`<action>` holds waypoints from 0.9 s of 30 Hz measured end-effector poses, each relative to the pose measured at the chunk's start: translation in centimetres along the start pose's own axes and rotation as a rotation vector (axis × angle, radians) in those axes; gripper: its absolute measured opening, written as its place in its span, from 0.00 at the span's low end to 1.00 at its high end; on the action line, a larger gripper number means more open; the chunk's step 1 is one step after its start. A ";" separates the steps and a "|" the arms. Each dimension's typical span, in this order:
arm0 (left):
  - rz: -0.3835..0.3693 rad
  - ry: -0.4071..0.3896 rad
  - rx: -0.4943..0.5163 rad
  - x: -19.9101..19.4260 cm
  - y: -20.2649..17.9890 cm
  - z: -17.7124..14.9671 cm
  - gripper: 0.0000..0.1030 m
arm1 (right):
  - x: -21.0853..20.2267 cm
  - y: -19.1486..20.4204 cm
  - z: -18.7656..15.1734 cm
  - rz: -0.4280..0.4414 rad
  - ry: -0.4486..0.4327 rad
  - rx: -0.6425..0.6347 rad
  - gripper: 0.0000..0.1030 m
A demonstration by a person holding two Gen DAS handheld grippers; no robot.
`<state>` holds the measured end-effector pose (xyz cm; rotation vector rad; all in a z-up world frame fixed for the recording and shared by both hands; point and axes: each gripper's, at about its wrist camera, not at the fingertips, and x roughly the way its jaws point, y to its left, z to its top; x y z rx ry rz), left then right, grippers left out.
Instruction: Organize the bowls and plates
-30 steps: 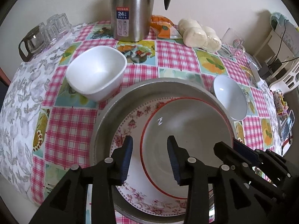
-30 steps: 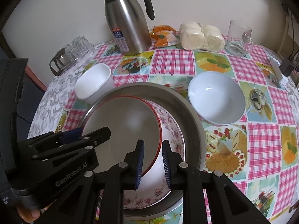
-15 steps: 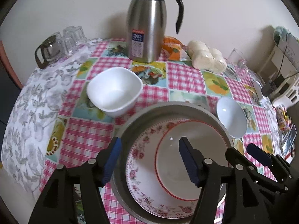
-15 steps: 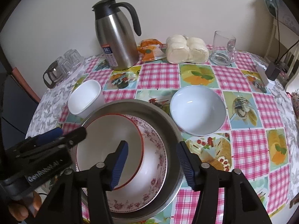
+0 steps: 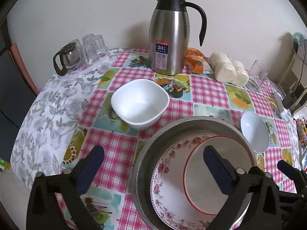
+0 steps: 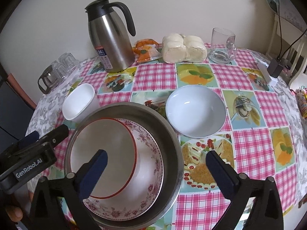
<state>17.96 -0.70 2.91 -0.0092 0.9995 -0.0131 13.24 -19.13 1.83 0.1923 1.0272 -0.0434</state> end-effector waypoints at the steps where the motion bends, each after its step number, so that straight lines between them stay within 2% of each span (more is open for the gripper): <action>1: 0.003 0.000 -0.004 0.0 0.1 0.0 1.00 | 0.0 -0.1 0.0 -0.002 -0.001 0.003 1.00; 15: 0.027 -0.004 -0.037 0.2 0.8 0.0 1.00 | -0.1 0.3 -0.1 0.011 -0.013 -0.009 1.00; 27: 0.033 0.014 -0.128 1.0 4.4 0.8 1.00 | -2.2 2.2 0.5 0.068 -0.112 -0.021 1.00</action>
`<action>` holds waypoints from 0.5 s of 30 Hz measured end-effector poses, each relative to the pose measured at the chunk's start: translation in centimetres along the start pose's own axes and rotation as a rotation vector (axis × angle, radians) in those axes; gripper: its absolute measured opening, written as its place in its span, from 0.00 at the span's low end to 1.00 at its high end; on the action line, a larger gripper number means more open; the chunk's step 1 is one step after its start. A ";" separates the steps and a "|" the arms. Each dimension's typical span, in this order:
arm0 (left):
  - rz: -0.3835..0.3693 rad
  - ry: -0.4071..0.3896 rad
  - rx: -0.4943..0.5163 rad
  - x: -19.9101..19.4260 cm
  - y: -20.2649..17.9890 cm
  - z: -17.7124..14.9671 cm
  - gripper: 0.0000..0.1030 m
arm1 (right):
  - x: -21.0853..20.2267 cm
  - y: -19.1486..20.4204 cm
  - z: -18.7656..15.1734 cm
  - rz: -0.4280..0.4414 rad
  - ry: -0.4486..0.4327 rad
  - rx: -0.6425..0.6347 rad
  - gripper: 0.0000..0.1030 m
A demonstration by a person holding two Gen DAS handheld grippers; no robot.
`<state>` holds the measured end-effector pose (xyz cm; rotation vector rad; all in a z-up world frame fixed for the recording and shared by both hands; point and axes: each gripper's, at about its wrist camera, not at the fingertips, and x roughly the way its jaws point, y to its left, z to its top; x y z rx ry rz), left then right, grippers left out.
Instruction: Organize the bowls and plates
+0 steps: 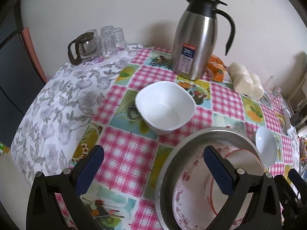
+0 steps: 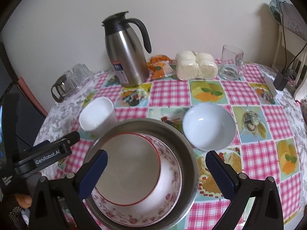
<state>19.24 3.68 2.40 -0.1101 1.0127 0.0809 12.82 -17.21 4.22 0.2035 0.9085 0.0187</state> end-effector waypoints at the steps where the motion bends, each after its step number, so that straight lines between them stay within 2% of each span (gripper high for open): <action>1: -0.001 0.001 -0.006 0.1 0.3 0.1 1.00 | 0.0 0.2 0.1 0.001 -0.004 0.000 1.00; 6: -0.041 0.018 -0.047 0.6 1.6 0.8 1.00 | 0.1 0.9 0.3 -0.004 -0.013 -0.001 1.00; 15: -0.055 -0.001 -0.071 1.3 3.0 2.7 1.00 | 0.7 2.7 0.9 -0.022 -0.012 -0.038 1.00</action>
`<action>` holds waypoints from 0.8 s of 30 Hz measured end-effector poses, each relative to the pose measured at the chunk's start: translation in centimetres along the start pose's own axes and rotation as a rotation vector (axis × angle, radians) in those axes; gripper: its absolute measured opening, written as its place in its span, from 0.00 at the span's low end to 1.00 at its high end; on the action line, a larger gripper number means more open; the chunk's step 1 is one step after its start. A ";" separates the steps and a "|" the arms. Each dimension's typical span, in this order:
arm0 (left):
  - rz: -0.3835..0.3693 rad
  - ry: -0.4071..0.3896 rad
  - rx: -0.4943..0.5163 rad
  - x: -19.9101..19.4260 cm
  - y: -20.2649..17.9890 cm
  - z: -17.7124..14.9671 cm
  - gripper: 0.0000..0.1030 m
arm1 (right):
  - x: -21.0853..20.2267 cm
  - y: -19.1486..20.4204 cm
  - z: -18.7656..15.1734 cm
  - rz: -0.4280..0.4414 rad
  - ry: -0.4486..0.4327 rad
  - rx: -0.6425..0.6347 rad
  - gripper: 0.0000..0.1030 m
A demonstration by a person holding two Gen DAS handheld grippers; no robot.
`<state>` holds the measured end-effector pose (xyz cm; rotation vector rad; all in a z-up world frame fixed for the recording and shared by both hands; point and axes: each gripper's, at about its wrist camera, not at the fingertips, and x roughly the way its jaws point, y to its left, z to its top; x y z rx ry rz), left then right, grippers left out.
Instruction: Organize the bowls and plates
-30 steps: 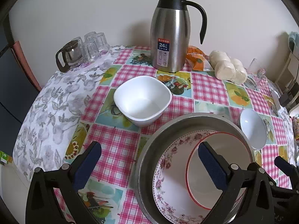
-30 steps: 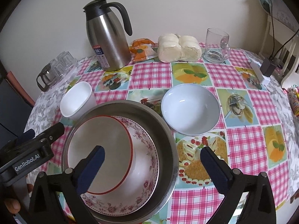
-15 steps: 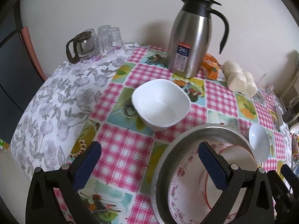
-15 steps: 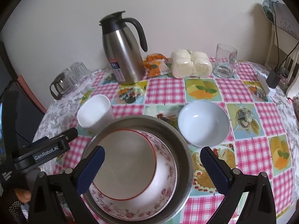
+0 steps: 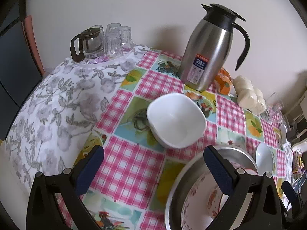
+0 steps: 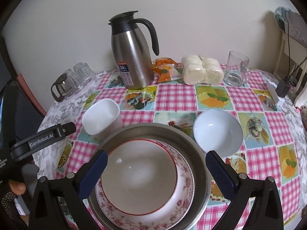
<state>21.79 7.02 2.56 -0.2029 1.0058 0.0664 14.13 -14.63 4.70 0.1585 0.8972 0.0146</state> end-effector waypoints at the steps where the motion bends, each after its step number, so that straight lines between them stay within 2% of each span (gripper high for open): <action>1: -0.003 0.001 -0.002 0.1 0.2 0.2 1.00 | 0.0 0.3 0.2 0.004 -0.007 -0.002 1.00; 8: -0.039 0.012 -0.045 1.6 1.7 1.4 1.00 | 0.2 1.5 1.3 0.008 -0.024 0.019 1.00; 13: -0.048 -0.029 -0.062 2.0 2.6 2.3 1.00 | 0.9 2.9 2.0 0.038 -0.005 0.020 1.00; 18: -0.065 -0.070 -0.074 2.2 3.4 3.2 1.00 | 1.7 4.4 3.6 0.024 0.003 0.012 1.00; 24: -0.125 -0.107 -0.105 2.4 4.0 4.3 1.00 | 3.0 5.7 5.4 -0.008 0.052 0.008 1.00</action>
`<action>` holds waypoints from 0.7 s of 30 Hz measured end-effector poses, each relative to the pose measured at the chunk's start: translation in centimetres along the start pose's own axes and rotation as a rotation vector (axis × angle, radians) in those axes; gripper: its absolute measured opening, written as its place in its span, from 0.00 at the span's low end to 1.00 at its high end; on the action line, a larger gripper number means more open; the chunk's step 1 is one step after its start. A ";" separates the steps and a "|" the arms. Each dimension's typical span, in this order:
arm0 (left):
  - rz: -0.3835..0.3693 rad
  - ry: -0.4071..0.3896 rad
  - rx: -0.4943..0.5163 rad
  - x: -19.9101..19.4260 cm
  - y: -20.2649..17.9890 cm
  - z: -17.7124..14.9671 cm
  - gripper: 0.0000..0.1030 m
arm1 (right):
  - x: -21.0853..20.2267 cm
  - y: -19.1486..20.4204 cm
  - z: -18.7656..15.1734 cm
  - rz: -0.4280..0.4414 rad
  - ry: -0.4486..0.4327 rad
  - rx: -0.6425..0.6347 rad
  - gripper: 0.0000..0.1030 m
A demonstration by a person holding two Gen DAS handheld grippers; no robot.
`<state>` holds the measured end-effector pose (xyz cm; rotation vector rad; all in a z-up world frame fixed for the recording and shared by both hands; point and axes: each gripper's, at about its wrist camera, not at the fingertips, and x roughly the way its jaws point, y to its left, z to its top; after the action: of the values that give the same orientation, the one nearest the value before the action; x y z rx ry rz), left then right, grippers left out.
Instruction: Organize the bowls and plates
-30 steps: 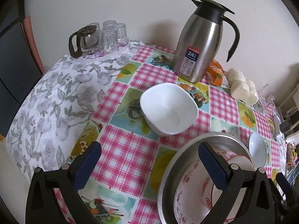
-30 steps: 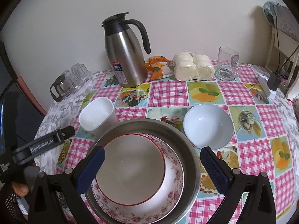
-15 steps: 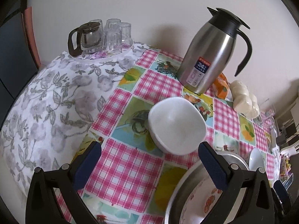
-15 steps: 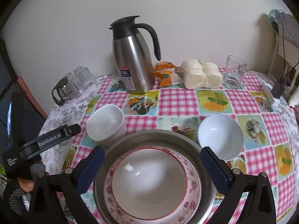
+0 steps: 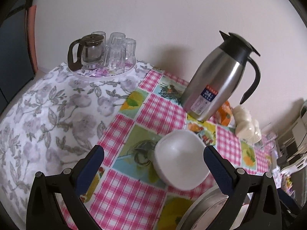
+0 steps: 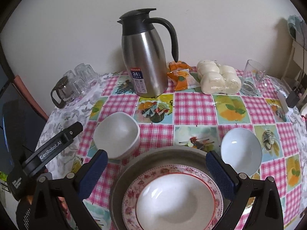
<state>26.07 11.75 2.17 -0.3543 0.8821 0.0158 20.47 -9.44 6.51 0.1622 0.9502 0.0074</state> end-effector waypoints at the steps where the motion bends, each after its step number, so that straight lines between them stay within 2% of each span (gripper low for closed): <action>1: -0.005 0.001 -0.003 0.1 0.0 0.1 1.00 | 0.2 0.2 0.3 0.002 0.009 0.004 1.00; 4: -0.012 0.001 0.007 0.5 -0.1 0.4 1.00 | 0.5 0.7 1.2 0.017 0.029 0.023 1.00; 11: -0.022 0.018 0.079 1.3 -0.5 1.3 1.00 | 1.6 2.5 2.6 -0.028 0.058 0.012 0.97; 17: -0.026 0.088 0.004 3.7 1.2 1.1 1.00 | 3.7 2.9 3.3 -0.056 0.097 0.026 0.87; 21: -0.024 0.105 -0.023 4.8 1.8 1.0 1.00 | 5.4 2.8 3.2 -0.064 0.138 0.046 0.82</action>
<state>29.62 13.17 -1.39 -0.3901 0.9820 -0.0148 26.42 -6.65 4.38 0.1752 1.0932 -0.0630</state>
